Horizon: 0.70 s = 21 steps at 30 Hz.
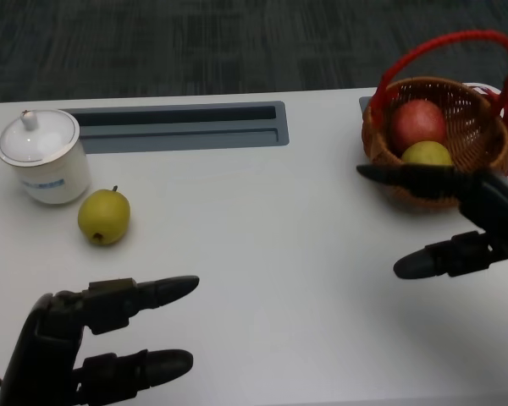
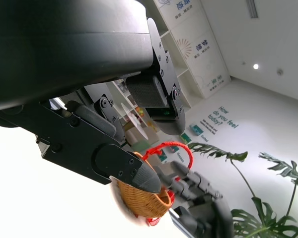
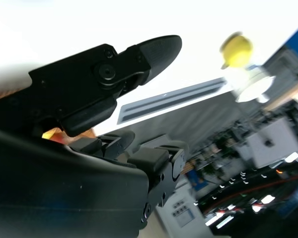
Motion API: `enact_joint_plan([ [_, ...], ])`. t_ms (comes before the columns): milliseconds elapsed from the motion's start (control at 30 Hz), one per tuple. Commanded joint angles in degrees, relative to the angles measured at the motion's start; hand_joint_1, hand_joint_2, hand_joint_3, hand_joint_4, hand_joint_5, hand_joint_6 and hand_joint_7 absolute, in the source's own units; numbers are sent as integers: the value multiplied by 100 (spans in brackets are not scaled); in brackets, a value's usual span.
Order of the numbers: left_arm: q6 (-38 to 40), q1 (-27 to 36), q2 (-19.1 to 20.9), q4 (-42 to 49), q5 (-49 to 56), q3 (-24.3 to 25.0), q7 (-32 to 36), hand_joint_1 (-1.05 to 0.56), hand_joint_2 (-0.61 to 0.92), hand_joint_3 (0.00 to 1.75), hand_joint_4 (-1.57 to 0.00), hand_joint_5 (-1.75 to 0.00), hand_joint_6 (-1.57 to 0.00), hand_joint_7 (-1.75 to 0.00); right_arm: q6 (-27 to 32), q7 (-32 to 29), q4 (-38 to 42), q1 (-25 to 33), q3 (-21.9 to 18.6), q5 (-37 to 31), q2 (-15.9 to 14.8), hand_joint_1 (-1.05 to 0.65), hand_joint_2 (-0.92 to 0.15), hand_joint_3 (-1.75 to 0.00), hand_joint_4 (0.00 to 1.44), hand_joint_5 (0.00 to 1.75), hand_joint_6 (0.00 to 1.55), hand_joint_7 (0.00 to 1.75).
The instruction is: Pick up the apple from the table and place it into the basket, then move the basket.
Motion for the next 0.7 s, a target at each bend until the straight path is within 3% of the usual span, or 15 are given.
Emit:
enact_joint_plan([
  [33,101,-188,84,170,-115,41,-102,-50,80,0,-105,-1,-94,-1,-193,691,-228,283,-159,903,336,-55,-86,0,66,2,61,2],
  [200,113,-347,99,242,-223,22,-217,-49,78,0,-106,-1,-95,-1,194,2005,-745,679,-293,2248,830,-47,-85,0,70,2,64,2],
  [300,100,-385,113,218,-250,32,-273,-49,78,0,-106,-1,-95,-1,445,2546,-977,820,-423,2698,1010,-44,-84,0,73,2,67,2],
  [533,101,-383,164,11,-268,87,-364,-50,75,0,-101,0,-92,0,420,3029,-1036,1011,-736,2820,1280,-44,-80,0,75,1,68,1],
  [700,51,-338,252,-112,-258,121,-427,-48,72,0,-96,0,-90,0,202,3075,-1007,1142,-779,2552,1399,-46,-79,0,70,0,64,0],
])
